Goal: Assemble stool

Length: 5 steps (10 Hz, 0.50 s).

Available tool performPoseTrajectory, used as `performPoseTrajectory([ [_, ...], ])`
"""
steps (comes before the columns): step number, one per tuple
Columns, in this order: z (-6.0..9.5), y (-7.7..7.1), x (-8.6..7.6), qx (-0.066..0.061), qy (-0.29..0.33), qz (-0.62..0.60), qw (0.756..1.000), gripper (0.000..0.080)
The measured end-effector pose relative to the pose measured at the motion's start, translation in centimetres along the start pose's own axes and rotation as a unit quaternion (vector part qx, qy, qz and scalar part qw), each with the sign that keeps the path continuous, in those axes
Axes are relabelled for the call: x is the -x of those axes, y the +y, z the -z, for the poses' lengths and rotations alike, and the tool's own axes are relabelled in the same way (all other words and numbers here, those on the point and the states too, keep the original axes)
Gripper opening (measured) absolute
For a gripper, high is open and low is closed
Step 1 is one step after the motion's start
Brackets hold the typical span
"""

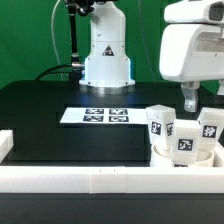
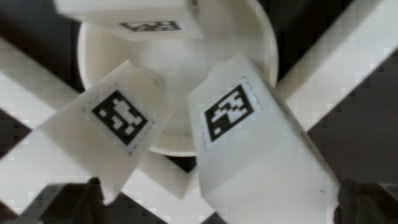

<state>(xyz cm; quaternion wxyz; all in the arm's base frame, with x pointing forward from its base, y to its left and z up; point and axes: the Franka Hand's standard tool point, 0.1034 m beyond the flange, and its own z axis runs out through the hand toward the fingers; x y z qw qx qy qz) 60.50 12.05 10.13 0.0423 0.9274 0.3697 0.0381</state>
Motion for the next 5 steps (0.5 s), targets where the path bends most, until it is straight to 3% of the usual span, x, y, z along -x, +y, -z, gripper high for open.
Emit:
performPoseTrajectory([
  [3, -0.10, 0.08, 0.31, 0.000, -0.005, 0.051, 0.999, 0.0649],
  [5, -0.14, 0.44, 0.53, 0.008, -0.012, 0.114, 0.993, 0.0649],
])
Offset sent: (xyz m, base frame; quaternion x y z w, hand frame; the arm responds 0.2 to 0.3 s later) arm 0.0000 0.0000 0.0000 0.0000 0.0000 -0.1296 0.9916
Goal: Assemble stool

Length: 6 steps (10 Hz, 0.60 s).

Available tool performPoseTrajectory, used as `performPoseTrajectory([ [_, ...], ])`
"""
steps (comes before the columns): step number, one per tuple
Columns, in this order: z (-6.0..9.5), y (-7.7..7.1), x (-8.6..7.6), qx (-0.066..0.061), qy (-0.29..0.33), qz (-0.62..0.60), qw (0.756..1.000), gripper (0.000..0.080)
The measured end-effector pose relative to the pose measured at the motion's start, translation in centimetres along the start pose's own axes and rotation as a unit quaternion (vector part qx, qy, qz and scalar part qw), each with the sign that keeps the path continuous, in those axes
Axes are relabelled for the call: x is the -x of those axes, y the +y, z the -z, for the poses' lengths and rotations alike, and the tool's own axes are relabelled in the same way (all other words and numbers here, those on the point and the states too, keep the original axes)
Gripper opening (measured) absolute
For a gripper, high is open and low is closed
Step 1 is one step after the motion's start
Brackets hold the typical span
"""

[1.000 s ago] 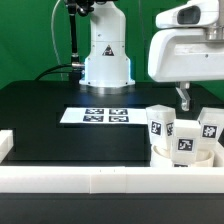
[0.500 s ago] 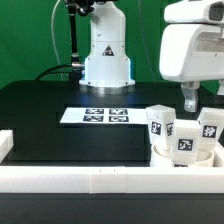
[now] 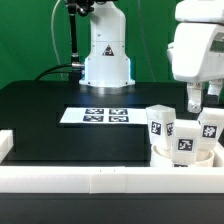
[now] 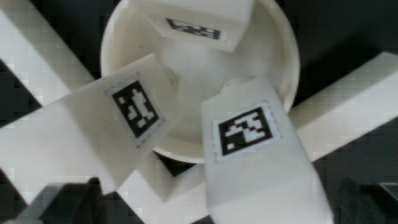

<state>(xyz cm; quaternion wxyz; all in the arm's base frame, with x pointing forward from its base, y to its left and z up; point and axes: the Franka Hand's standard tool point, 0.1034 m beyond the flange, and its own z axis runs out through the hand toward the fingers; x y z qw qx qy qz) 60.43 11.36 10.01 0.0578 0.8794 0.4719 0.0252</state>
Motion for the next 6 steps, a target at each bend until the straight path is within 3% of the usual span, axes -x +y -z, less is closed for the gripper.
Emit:
performPoseTrajectory([
  [3, -0.2, -0.5, -0.2, 0.013, -0.016, 0.126, 0.992, 0.0649],
  [6, -0.6, -1.1, -0.4, 0.010, -0.018, 0.116, 0.993, 0.0649],
])
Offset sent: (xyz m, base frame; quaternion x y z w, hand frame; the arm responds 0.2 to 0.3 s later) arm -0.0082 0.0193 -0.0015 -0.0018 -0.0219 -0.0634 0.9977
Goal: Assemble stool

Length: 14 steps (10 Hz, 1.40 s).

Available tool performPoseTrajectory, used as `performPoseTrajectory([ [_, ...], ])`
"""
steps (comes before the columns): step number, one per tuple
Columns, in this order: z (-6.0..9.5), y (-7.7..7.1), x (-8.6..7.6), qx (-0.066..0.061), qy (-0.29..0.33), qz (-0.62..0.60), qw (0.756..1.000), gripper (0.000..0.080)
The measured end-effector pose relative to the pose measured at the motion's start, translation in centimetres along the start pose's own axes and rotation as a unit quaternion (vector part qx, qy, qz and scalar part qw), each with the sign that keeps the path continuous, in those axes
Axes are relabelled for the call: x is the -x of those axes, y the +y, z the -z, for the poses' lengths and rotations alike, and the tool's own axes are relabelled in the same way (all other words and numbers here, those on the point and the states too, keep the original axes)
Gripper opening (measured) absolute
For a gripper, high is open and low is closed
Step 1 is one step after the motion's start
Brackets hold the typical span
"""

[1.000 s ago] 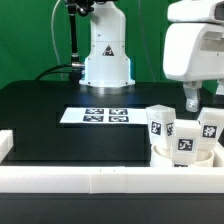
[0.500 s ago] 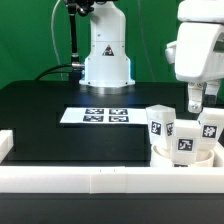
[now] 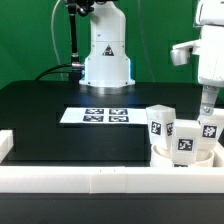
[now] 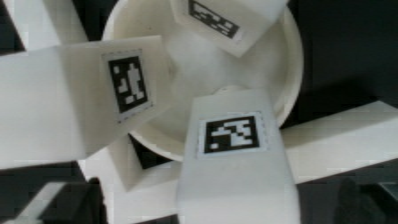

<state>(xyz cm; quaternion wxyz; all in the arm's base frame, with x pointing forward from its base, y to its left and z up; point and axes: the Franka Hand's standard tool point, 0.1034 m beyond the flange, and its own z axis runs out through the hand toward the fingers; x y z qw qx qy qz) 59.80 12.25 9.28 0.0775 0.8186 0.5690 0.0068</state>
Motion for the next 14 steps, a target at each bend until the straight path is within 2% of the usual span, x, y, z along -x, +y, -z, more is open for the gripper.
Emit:
performPoseTrajectory([
  [5, -1.1, -0.5, 0.2, -0.006, -0.007, -0.014, 1.000, 0.0649],
  [7, -1.2, -0.1, 0.8, -0.007, -0.008, -0.020, 1.000, 0.0388],
  [8, -1.3, 0.1, 1.1, -0.006, -0.007, -0.022, 1.000, 0.0388],
  [9, -1.3, 0.1, 1.2, -0.006, -0.007, -0.026, 1.000, 0.0169],
  [10, -1.3, 0.1, 1.2, -0.006, -0.008, -0.046, 0.999, 0.0057],
  [11, -1.3, 0.1, 1.2, -0.006, -0.008, -0.047, 0.999, 0.0018],
  [12, -1.3, 0.2, 1.2, -0.006, -0.008, -0.049, 0.999, 0.0018],
  [14, -1.3, 0.1, 1.2, -0.005, -0.008, -0.150, 0.989, 0.0001],
])
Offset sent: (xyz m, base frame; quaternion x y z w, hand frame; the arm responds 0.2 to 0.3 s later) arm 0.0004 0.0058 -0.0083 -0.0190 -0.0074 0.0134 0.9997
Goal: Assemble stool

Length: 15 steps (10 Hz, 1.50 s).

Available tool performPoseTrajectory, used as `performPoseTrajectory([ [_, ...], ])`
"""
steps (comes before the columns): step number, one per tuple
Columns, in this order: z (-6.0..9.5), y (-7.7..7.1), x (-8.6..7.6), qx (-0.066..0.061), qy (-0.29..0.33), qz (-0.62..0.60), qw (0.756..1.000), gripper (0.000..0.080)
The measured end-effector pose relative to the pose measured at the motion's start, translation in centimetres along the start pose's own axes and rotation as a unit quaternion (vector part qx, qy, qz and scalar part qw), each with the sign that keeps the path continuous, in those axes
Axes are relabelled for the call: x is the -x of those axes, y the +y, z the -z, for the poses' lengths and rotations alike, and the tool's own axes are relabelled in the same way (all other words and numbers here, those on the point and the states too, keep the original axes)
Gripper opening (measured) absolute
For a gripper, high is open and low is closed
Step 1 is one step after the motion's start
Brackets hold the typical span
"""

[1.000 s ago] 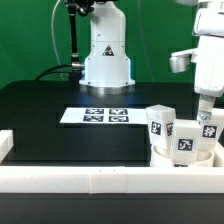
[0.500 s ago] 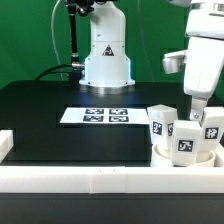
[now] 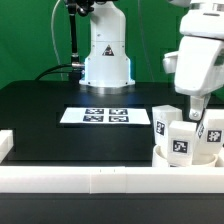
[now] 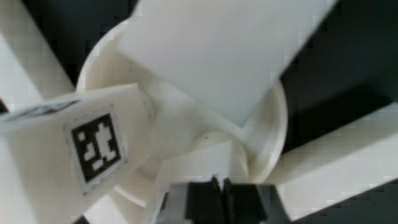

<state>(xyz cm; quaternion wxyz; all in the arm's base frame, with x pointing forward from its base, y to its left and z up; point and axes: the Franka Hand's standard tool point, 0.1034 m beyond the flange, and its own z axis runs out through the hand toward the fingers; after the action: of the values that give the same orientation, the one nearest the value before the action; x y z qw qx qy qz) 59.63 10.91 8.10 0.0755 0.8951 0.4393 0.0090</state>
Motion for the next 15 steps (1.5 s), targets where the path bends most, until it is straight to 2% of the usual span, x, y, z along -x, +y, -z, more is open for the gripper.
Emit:
performPoseTrajectory([
  [3, 0.0, 0.1, 0.0, 0.001, -0.001, -0.021, 1.000, 0.0001],
  [4, 0.0, 0.1, 0.0, 0.001, -0.003, -0.014, 1.000, 0.0095],
  [5, 0.4, 0.5, -0.5, 0.002, -0.006, 0.009, 1.000, 0.0277],
  [6, 0.6, 0.8, -0.8, 0.000, -0.011, 0.036, 0.999, 0.0414],
  [7, 0.8, 1.1, -1.3, -0.008, -0.024, 0.055, 0.998, 0.0414],
  [8, 0.9, 0.9, -1.8, -0.016, -0.034, 0.059, 0.998, 0.0591],
  [9, 0.8, 1.0, -1.7, -0.013, -0.031, 0.057, 0.998, 0.0631],
  [15, 0.5, 0.5, -2.2, -0.014, -0.031, 0.058, 0.998, 0.0649],
])
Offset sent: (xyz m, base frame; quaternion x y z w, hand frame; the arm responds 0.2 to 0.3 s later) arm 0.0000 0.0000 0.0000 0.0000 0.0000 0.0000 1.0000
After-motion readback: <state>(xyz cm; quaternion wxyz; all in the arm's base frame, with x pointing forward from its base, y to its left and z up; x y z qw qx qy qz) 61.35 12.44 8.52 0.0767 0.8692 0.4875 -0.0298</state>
